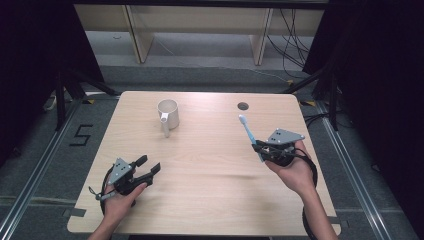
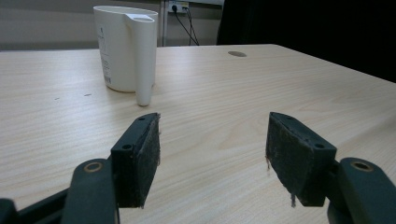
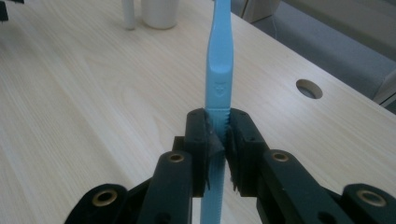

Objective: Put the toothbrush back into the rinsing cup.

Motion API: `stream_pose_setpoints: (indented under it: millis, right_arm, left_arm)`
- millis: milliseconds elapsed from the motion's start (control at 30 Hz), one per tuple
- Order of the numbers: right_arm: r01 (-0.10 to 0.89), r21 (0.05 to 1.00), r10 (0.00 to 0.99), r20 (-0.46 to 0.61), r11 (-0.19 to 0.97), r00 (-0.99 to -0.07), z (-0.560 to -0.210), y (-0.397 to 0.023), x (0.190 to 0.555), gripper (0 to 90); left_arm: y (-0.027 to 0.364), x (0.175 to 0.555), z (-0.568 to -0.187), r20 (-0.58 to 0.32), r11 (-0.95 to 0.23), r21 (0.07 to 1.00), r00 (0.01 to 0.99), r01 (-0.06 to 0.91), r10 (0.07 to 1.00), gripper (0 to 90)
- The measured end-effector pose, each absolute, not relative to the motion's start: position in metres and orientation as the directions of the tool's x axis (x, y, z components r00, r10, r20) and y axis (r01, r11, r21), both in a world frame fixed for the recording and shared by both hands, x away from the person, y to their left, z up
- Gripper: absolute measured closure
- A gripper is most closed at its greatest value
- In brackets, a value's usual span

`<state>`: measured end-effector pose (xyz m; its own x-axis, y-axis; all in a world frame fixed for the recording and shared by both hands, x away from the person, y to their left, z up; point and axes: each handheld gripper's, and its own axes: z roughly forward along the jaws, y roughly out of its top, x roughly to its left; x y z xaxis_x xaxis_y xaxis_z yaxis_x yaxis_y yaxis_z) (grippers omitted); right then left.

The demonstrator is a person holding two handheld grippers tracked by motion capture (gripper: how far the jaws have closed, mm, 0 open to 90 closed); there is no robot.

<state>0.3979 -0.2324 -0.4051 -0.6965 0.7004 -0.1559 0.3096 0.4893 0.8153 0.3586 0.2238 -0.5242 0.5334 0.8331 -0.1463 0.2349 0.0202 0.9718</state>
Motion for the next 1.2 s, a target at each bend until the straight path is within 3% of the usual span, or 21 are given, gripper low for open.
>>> stream_pose_setpoints:
  millis: [567, 900, 1133, 1200]
  right_arm:
    - [0.239, 0.952, 0.826, -0.025, 0.192, -0.562, -0.41, -0.211, 0.392, 79.5]
    - [0.15, 0.983, 0.858, -0.013, 0.105, -0.514, -0.408, -0.203, 0.387, 79.6]
    - [0.144, 0.989, 0.877, 0.054, 0.018, -0.477, -0.412, -0.195, 0.385, 79.5]
    - [0.106, 0.994, 0.882, 0.022, 0.032, -0.471, -0.412, -0.196, 0.386, 79.5]
  left_arm:
    - [0.225, 0.357, -0.523, -0.157, 0.024, 0.968, 0.523, 0.252, 0.838, 34.3]
    - [0.224, 0.357, -0.523, -0.156, 0.023, 0.968, 0.522, 0.252, 0.838, 34.8]
    - [0.225, 0.356, -0.523, -0.159, 0.026, 0.967, 0.518, 0.254, 0.841, 34.8]
    - [0.225, 0.356, -0.523, -0.161, 0.029, 0.967, 0.517, 0.253, 0.841, 34.8]
